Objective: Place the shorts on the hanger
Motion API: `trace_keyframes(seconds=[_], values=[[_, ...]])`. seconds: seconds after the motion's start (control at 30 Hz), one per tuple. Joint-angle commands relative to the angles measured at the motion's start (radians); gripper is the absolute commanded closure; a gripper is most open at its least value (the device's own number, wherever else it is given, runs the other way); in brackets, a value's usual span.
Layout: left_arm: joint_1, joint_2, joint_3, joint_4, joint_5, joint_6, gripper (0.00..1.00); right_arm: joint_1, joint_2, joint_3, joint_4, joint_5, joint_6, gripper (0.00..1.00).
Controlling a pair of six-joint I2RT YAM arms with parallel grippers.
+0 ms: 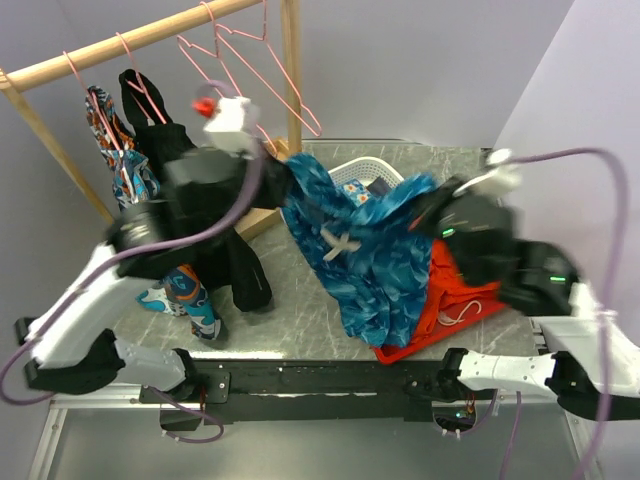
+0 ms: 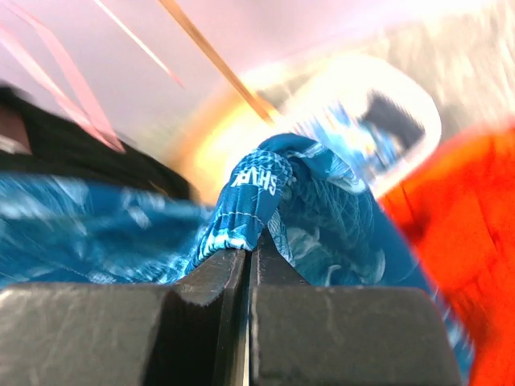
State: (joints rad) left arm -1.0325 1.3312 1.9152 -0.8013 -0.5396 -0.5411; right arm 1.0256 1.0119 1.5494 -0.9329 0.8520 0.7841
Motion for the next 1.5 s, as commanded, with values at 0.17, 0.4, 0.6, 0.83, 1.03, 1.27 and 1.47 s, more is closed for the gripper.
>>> trace_keyframes(seconds=[0.17,0.4,0.6,0.83,1.03,1.27,1.47], values=[[0.002,-0.147,0.134,0.217,0.055,0.076,0.99,-0.061,0.143,0.547,-0.036,-0.064,-0.353,1.00],[0.002,-0.164,-0.006,0.203,0.093,0.041,0.99,-0.188,0.093,0.425,-0.040,-0.145,-0.315,1.00],[0.002,-0.205,-0.321,0.241,0.122,-0.061,0.98,-0.311,-0.062,-0.018,0.055,-0.280,-0.223,1.00],[0.002,-0.222,-0.562,0.275,0.086,-0.099,0.61,-0.331,-0.165,-0.533,0.198,-0.448,-0.123,1.00],[0.005,-0.164,-0.337,0.159,-0.119,-0.095,0.36,-0.329,-0.136,-0.635,0.249,-0.481,-0.105,1.00],[0.225,0.011,0.029,0.036,-0.159,-0.092,0.30,-0.329,-0.116,-0.621,0.258,-0.499,-0.123,1.00],[0.362,0.175,0.188,0.089,-0.216,-0.039,0.33,-0.329,-0.116,-0.623,0.266,-0.525,-0.128,1.00]])
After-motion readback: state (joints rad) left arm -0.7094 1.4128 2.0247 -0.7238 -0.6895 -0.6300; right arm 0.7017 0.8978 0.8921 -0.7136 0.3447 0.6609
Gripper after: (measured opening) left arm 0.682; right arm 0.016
